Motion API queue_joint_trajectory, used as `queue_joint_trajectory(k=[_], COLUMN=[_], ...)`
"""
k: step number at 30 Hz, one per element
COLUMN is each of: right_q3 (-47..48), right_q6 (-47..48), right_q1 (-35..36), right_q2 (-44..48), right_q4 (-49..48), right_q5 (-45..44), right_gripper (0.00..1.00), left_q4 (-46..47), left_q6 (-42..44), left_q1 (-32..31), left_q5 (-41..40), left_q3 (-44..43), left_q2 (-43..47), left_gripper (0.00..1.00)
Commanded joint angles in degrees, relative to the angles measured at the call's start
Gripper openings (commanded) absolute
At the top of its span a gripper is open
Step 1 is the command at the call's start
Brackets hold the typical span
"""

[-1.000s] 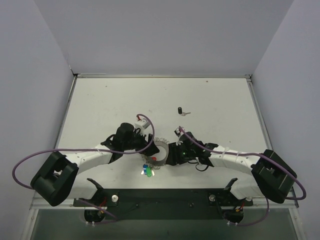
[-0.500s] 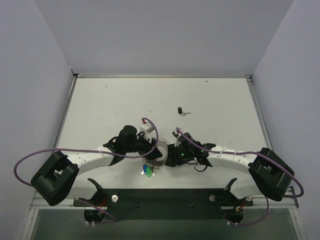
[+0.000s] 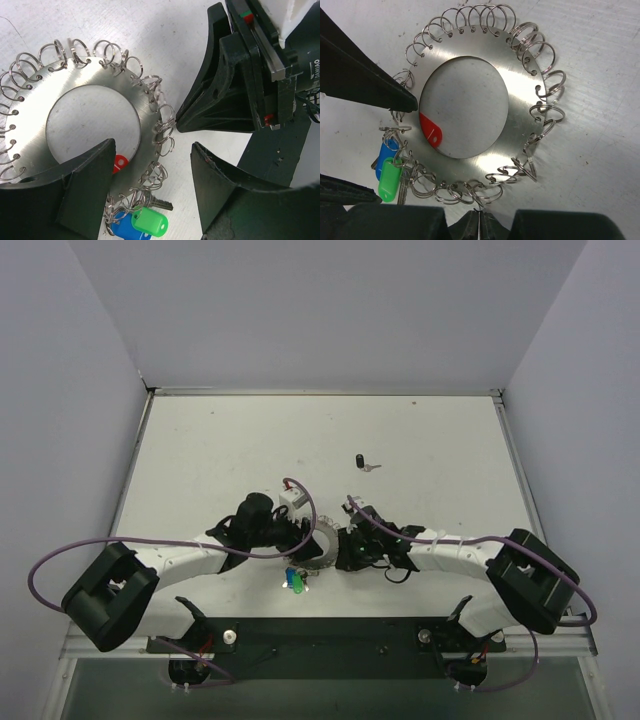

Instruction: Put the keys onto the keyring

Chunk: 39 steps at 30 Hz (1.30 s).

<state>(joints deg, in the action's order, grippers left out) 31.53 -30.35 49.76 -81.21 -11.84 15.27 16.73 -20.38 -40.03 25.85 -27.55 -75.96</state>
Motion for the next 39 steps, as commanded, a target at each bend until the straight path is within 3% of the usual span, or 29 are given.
queue_joint_trajectory(k=[1, 5, 14, 17, 24, 28, 33, 39], right_q3=[0.9, 1.3, 3.1, 3.6, 7.7, 10.2, 10.8, 10.9], right_q6=[0.2, 0.8, 3.6, 5.5, 11.4, 16.2, 18.7, 20.4], right_q1=[0.4, 0.4, 1.0, 2.2, 6.9, 10.3, 15.4, 19.1], right_q2=[2.9, 4.3, 7.2, 8.7, 8.3, 5.7, 3.2, 0.4], right_q4=[-0.6, 0.3, 2.4, 4.1, 8.0, 9.8, 8.9, 7.6], right_q5=[-3.0, -5.2, -4.9, -5.8, -7.9, -7.9, -11.8, -17.9], right_gripper=[0.06, 0.0, 0.0, 0.07, 0.36, 0.42, 0.54, 0.64], left_q4=[2.8, 2.4, -0.6, -0.2, -1.0, -1.9, 1.8, 2.2], left_q6=[1.0, 1.2, 1.2, 0.0, -2.5, -6.1, -11.1, -13.0], left_q1=[-0.2, -0.2, 0.3, 0.9, 3.4, 7.0, 14.4, 17.2], left_q5=[1.0, 1.6, -0.7, 0.0, 0.2, 0.3, 5.9, 6.5], left_q3=[0.5, 0.7, 0.2, 0.0, -0.5, 0.1, 2.9, 4.4], left_q2=[1.5, 1.8, 3.3, 3.6, 5.9, 8.1, 10.6, 11.6], left_gripper=[0.7, 0.68, 0.67, 0.68, 0.71, 0.72, 0.72, 0.72])
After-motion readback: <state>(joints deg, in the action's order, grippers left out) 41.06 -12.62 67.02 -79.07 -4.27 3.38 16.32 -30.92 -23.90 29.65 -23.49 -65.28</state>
